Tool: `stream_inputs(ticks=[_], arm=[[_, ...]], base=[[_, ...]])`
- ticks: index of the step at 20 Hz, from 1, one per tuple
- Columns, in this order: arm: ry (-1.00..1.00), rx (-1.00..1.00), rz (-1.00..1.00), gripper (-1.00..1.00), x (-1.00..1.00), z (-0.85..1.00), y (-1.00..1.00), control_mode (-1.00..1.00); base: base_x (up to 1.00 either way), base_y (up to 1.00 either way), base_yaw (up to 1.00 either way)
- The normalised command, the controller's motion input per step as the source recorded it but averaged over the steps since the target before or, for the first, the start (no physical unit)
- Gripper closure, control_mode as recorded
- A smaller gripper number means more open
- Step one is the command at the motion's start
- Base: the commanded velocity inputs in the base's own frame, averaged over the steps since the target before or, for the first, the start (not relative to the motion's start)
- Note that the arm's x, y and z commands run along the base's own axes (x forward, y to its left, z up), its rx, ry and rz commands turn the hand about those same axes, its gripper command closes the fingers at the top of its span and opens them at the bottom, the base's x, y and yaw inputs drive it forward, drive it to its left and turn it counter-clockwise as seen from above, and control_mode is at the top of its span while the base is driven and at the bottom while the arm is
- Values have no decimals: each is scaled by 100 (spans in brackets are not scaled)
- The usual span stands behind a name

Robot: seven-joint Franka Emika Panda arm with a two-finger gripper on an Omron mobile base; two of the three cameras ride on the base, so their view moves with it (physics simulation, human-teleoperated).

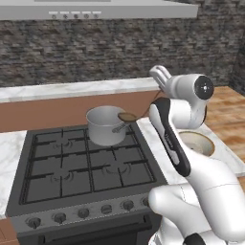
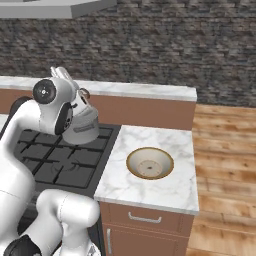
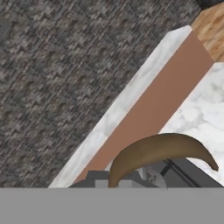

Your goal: Open the cabinet and move the ladle to the pot. Then close the cabinet.

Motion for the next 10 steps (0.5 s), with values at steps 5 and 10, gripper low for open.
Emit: stream_inputs(ticks=[5, 10], arm=[[-1, -10, 0, 100, 33, -7, 14, -100], [0, -6, -1, 100, 16, -16, 7, -100]], base=[[0, 0, 0], [0, 0, 0]])
